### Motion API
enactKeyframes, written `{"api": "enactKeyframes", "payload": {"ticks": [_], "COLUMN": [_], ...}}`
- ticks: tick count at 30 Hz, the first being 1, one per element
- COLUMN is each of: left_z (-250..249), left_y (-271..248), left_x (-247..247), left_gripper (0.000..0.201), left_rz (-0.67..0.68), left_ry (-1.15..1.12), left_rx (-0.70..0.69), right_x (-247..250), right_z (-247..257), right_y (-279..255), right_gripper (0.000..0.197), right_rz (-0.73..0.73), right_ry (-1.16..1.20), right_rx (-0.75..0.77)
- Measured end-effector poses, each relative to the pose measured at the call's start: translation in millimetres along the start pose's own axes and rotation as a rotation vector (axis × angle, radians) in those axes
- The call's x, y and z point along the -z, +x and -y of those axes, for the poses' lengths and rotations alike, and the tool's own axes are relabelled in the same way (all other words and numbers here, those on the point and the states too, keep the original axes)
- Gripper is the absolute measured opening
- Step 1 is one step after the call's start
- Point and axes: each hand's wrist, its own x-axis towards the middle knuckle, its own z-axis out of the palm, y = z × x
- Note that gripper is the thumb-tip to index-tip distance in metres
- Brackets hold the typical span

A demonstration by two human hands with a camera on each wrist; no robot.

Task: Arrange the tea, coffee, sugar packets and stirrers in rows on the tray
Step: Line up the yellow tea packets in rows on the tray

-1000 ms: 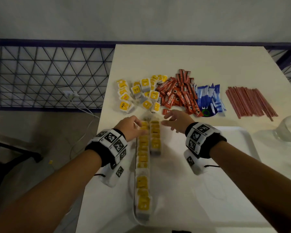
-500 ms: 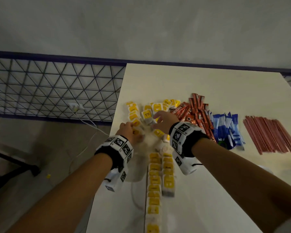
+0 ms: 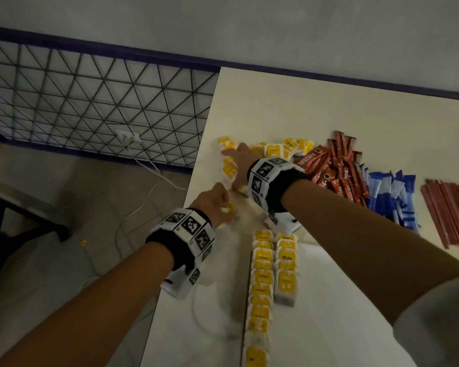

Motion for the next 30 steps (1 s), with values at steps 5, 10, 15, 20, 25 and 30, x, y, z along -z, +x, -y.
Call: {"api": "enactKeyframes", "payload": {"ticks": [5, 10, 15, 20, 25, 30], "left_z": [8, 14, 9, 2, -10, -26], "left_y": [-6, -13, -21, -31, -45, -61], "left_x": [8, 19, 24, 28, 17, 0], "left_gripper": [0.040, 0.011, 0.011, 0.015, 0.033, 0.020], "left_rz": [-0.007, -0.006, -0.034, 0.010, -0.006, -0.055], "left_ry": [-0.058, -0.373, -0.896, -1.158, -1.115, -1.103], "left_rx": [-0.011, 0.013, 0.112, 0.318, 0.369, 0.320], "right_x": [-12, -23, -19, -11, -6, -1], "right_z": [-2, -8, -9, -17, -14, -8], "right_y": [6, 0, -22, -61, -112, -160], "right_gripper": [0.073, 0.067, 0.058, 0.054, 0.033, 0.026], "right_rz": [-0.023, -0.028, -0.054, 0.012, -0.030, 0.060], "right_ry": [-0.073, -0.012, 0.067, 0.404, 0.533, 0.681], "right_rx": [-0.090, -0.092, -0.136, -0.117, -0.032, 0.065]}}
